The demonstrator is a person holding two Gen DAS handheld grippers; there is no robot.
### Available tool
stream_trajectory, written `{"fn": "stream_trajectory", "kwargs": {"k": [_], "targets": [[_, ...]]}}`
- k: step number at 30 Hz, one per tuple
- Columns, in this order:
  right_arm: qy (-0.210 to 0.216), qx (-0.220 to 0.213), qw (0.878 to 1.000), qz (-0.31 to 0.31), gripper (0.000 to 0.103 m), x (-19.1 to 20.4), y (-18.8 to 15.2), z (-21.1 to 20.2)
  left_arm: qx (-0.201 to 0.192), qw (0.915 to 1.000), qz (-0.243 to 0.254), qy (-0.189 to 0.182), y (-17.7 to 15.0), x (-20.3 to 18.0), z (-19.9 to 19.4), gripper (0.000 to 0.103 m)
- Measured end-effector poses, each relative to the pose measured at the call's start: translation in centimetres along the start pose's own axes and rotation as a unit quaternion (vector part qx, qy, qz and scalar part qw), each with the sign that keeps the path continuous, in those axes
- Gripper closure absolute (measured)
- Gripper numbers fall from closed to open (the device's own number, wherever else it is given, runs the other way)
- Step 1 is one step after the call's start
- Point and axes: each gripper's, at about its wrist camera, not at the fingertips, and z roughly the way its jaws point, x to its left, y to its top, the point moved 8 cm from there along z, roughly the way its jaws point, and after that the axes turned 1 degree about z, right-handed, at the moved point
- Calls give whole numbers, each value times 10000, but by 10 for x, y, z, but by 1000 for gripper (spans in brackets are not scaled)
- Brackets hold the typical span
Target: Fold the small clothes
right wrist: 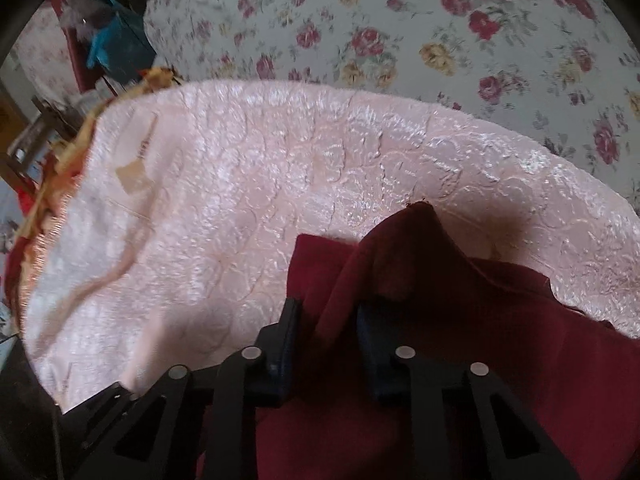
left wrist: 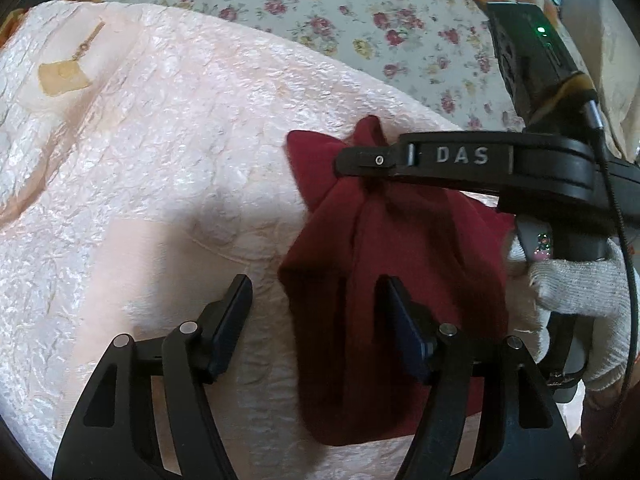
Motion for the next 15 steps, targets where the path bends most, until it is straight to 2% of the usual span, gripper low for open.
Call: {"fn": "stream_trajectory", "kwargs": {"k": [6,10,15], "targets": [[113,-158,9998,58,86,-5,-1,-19,0,9997,168,-177,-3,-14,2,35],[158,-198,9996,160,87,-13,-1,-27,-32,9988,-48,-487,0,-13,2,35],[501,-186,9983,242,86,-5,1,-31,-202,9949,-205,-965,6,-19,-8,45]]}}
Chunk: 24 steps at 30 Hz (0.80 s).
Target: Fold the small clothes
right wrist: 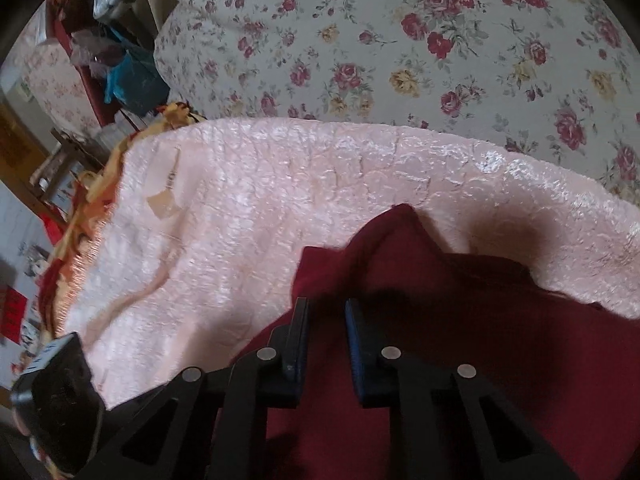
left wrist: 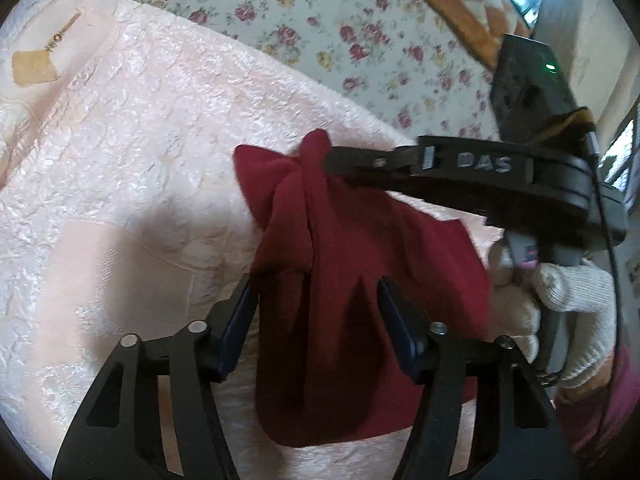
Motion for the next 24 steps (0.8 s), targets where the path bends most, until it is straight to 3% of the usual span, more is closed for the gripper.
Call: {"fn": "stream_trajectory", "kwargs": {"k": [3,4,6,12,15,17,19,21,24], "targets": [[-262,101,9993,-243,81,8,3,4,-60,9999,140,-28,0,-8,-2,46],[-339,170,9989,-293,65,9,4,6,-61,9998,203,-12,0,-10,-3,46],[-469,380,9977,-316,47,11,6,15,-76,9995,304,-71,-2,-16,-5,46],[-933,1099,9874,-657,45,19,10,58,-53,9987,496,-121,-6,-25,-5,47],[-1421,1400,9754,-942,45,12,3,79,34,9989,447,-115,-8,-22,-3,49],[-1429,1264,9771,-939,49,9,4,78,28,9988,477,-109,-8,-24,-4,49],[-1243,1040,9833,-827,69,6,6,67,47,9990,441,-103,-6,-24,-5,49],[-925,788,9909,-577,78,0,8,50,43,9993,367,-48,-1,-24,-5,44],[-361,349,9987,-129,82,-8,9,18,-164,9990,400,77,2,-25,-14,32]]}}
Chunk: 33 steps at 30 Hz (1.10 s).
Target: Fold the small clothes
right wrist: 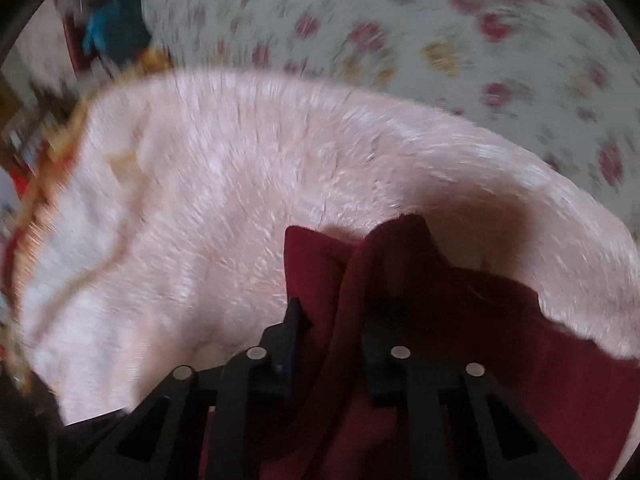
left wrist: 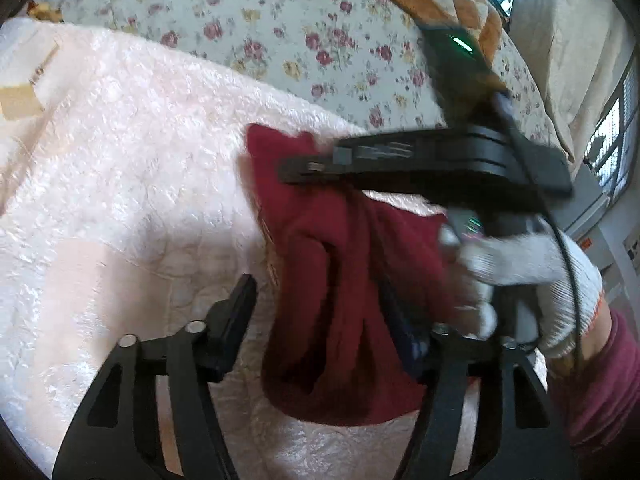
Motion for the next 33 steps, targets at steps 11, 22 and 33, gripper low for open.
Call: {"fn": "stream_trajectory", "kwargs": {"k": [11,22,33], "targets": [[1264,-807,9789,1389,87,-38,-27,-48,4,9991,423,-21,-10,-19,20,59],[478,-445,9970,407,38,-8,-3,-47,-235,9979,494,-340,-2,-34,7,81],[-1205,820,9856,-853,51,9,-2,17,-256,9969,691,-265,-4,-39,7,81]]}}
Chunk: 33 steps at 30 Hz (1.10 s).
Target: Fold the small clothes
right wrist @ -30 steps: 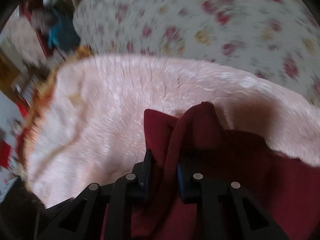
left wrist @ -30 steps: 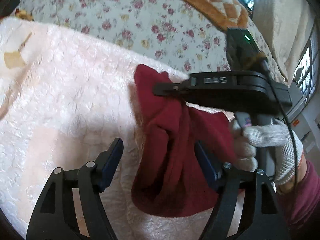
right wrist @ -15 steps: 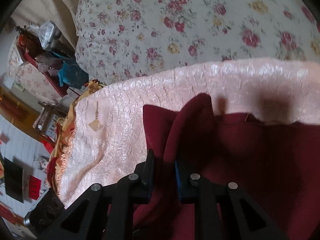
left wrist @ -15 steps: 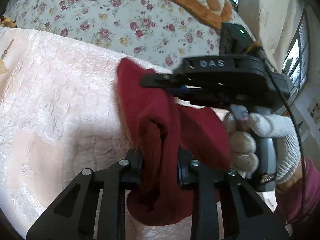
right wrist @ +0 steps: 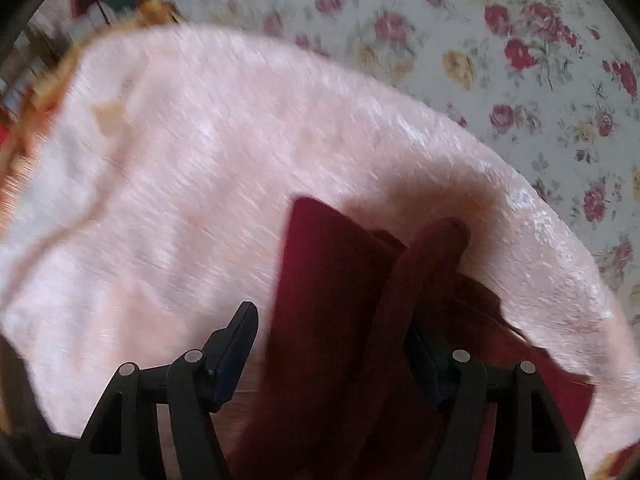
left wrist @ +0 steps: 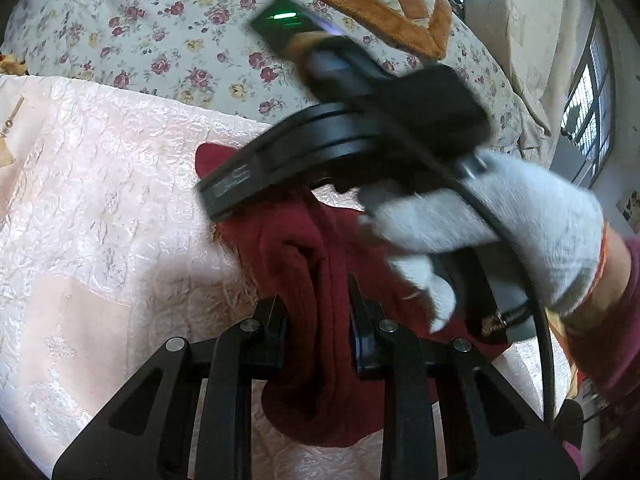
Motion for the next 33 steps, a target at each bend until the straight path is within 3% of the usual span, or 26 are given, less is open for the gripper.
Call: {"fn": "stream_trajectory", "kwargs": {"k": [1,4,8,11,23,26,33], "targets": [[183,-146,9996,148,59,-3,-2,-5,-3,10000,7,-27,-1,-1,-1,81],[725,-571,9931,723,70,-23,-11,-24,-4,9999,117,-94,-2,-11,-4,81],[1244,-982,9813,1090,74,-42,-27,-54,16,9992,405,-52,-1,-36,-10,81],[1383,-1206,9756,1206,75,-54,-40,-79,83,9982,595,-71,-3,-58,-10,81],[1253,-1620,9655,1607,79,-143,-103,-133,429,9928,1039,-402,4,-160,29,81],[1192,-1630,9631,1779,80,-172,-124,-137,623,9902,1125,-543,-1,-187,47,86],[1069,-1579,9581,2139,81,-227,-170,-131,1070,9832,1308,-683,-27,-225,92,86]]}}
